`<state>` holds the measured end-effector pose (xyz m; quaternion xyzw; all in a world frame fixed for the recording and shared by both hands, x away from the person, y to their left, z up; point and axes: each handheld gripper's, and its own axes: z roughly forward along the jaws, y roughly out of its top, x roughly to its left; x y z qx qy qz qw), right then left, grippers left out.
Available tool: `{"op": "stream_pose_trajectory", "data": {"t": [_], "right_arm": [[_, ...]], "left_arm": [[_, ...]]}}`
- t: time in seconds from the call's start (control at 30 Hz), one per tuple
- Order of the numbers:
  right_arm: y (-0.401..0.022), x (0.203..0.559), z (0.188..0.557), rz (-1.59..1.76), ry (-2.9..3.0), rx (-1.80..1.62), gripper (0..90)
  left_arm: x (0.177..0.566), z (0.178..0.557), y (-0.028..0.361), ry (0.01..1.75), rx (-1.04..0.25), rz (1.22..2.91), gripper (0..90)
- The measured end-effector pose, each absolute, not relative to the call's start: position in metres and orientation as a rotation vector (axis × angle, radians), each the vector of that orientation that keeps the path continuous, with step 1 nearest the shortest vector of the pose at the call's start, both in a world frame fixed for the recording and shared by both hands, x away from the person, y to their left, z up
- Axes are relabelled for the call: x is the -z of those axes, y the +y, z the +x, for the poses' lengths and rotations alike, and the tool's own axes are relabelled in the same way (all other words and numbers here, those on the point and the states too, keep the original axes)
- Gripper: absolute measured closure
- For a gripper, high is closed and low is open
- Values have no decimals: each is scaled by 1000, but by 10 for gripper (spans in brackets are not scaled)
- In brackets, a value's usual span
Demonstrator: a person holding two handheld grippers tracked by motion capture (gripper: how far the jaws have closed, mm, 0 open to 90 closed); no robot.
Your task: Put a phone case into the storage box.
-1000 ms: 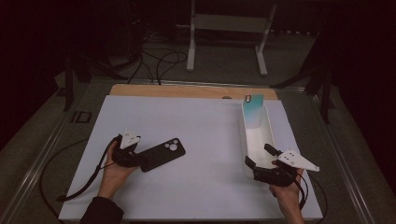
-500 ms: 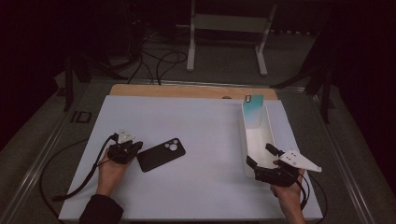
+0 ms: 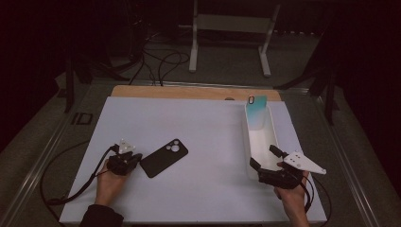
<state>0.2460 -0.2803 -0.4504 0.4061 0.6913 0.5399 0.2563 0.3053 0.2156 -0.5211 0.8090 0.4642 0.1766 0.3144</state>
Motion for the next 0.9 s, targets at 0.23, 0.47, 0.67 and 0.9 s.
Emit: {"op": "stream_pose_trajectory", "data": {"t": [0.23,0.47,0.67,0.9], "right_arm": [[-280,450,246,1096,1873,-1460,96],[-281,450,247,1101,1874,-1457,96],[-281,451,246,1096,1885,-1456,114],[-280,452,247,1080,1897,-1471,114]], "left_arm": [[520,292,208,1190,-417,2144,899],[520,290,206,1186,-429,2146,896],[505,284,214,1186,-518,2038,840],[476,262,227,1087,-552,1805,545]]}}
